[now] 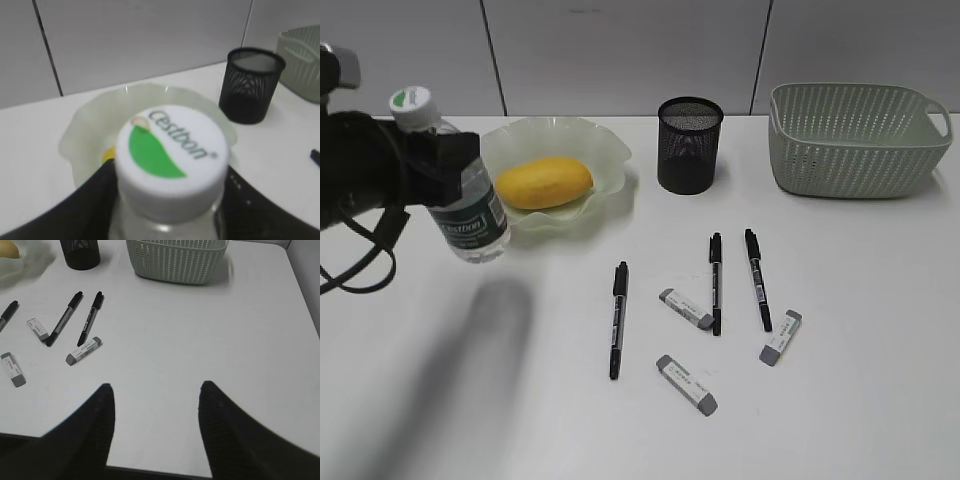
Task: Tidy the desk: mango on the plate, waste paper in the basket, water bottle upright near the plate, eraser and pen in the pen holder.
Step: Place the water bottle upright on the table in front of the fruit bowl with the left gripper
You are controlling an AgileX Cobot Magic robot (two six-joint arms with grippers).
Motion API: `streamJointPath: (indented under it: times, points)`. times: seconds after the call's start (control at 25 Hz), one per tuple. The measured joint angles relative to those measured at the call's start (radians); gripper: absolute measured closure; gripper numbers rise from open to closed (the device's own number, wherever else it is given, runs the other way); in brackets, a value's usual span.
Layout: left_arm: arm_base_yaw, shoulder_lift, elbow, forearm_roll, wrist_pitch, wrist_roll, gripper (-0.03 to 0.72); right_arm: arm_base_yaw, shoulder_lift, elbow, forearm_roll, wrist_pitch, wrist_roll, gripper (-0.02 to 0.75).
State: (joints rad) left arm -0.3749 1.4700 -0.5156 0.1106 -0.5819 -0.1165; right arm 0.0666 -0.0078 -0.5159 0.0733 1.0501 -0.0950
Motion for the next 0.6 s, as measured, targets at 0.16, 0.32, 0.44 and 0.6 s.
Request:
streamJointPath:
  times: [0.16, 0.32, 0.44, 0.6]
  points:
    - [0.001, 0.089, 0.012, -0.005, -0.001, 0.008, 0.279, 0.0, 0.0, 0.0, 0.001, -0.003, 0.0, 0.305]
    - [0.001, 0.153, 0.012, -0.005, -0.02, 0.013, 0.279, 0.0, 0.0, 0.0, 0.001, -0.004, 0.001, 0.307]
    - [0.001, 0.174, 0.007, -0.004, -0.057, 0.014, 0.279, 0.0, 0.0, 0.001, 0.001, -0.006, 0.001, 0.307]
    - [0.001, 0.159, 0.007, -0.009, -0.043, 0.015, 0.183, 0.0, 0.0, 0.001, 0.001, -0.006, 0.002, 0.307]
